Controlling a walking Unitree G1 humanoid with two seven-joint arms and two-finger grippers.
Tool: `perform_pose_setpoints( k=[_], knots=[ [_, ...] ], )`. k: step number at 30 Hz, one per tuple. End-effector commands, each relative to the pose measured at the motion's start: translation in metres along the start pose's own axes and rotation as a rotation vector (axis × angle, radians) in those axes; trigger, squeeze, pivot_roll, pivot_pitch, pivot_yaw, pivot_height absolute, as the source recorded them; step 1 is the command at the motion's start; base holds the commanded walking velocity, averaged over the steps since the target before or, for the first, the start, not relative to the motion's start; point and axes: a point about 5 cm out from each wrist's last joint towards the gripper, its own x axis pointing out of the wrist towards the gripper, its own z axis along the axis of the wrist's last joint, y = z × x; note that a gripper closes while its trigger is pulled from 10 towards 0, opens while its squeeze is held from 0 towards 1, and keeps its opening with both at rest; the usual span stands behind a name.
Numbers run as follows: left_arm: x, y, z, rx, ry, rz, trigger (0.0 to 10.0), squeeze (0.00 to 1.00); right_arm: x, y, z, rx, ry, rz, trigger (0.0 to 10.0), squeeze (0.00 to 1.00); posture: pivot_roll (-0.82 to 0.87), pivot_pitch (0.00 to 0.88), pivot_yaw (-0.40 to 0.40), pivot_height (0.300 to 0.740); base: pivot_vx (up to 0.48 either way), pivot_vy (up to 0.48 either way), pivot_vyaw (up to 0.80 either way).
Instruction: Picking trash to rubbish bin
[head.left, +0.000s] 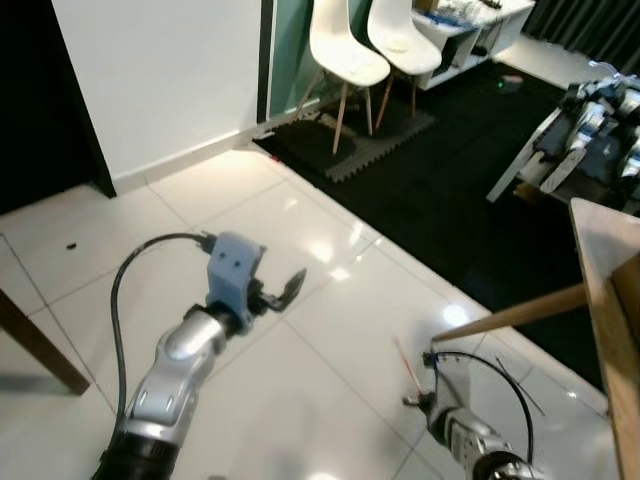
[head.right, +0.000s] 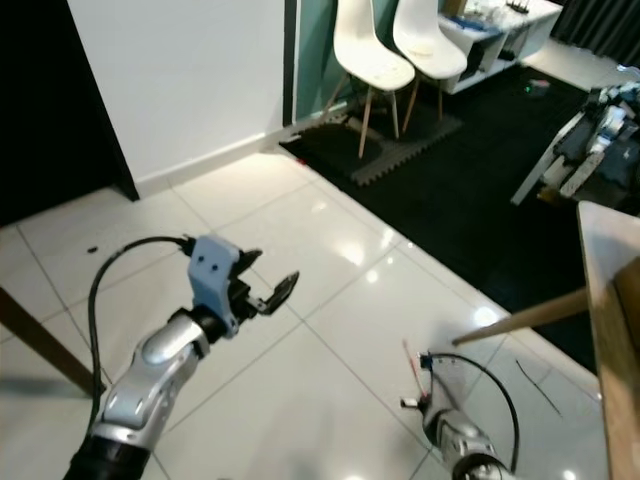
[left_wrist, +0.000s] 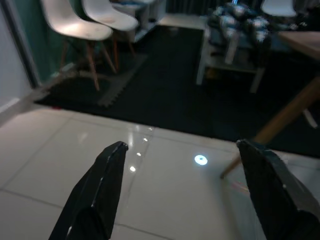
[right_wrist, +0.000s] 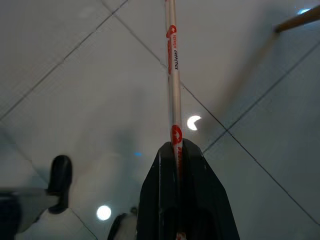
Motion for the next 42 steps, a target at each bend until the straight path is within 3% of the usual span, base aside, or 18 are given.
perform_pose_setpoints(
  k=[1,4,6,14,23,28,34,37,40,42],
  knots=[
    [0.001,-0.004,0.001,0.004,-0.003,-0.017,10.0,0.00,-0.001,-0.003,-0.002,0.014,-0.002,0.005,10.0,0.00,0.22,0.127,-0.114,0.740,0.000,-0.428,0.00],
    [0.002,-0.003,0.002,-0.006,-0.010,-0.010,10.0,0.00,0.002,0.011,0.010,0.005,-0.041,0.107,10.0,0.00,0.22,0.126,-0.114,0.740,0.000,0.000,-0.78],
    [0.003,-0.003,0.003,-0.005,-0.015,-0.008,10.0,0.00,0.006,0.030,0.031,0.000,-0.103,0.253,10.0,0.00,0.21,0.122,-0.113,0.740,0.000,0.000,-0.79],
    [0.002,-0.003,0.002,-0.002,-0.014,-0.009,10.0,0.00,0.006,0.049,0.045,-0.045,-0.138,0.398,10.0,0.00,0.22,0.119,-0.113,0.740,0.000,0.000,-0.79],
    [0.001,-0.003,0.003,0.001,-0.015,-0.003,10.0,0.00,0.003,0.083,0.068,-0.071,-0.219,0.649,10.0,0.00,0.21,0.133,-0.107,0.740,0.000,0.000,-0.79],
    [0.001,-0.002,0.004,0.005,-0.017,0.001,10.0,0.00,0.002,0.090,0.074,-0.073,-0.243,0.695,10.0,0.00,0.21,0.136,-0.105,0.740,0.000,0.000,-0.80],
    [0.000,0.001,0.004,0.019,-0.018,0.018,10.0,0.00,-0.003,0.110,0.077,-0.098,-0.256,0.858,10.0,0.00,0.21,0.141,-0.102,0.740,0.000,0.000,-0.80],
    [0.000,0.003,0.004,0.024,-0.017,0.030,10.0,0.00,-0.009,0.129,0.078,-0.073,-0.263,1.028,10.0,0.00,0.21,0.143,-0.101,0.740,0.000,0.000,0.00],
    [0.000,0.004,0.004,0.027,-0.016,0.037,10.0,0.00,-0.012,0.138,0.079,-0.065,-0.265,1.083,10.0,0.00,0.21,0.143,-0.101,0.740,0.000,0.000,0.00],
    [0.000,0.005,0.004,0.032,-0.016,0.048,10.0,0.00,-0.017,0.154,0.077,-0.066,-0.253,1.182,10.0,0.00,0.20,0.143,-0.102,0.740,0.000,0.000,0.00]
  ],
)
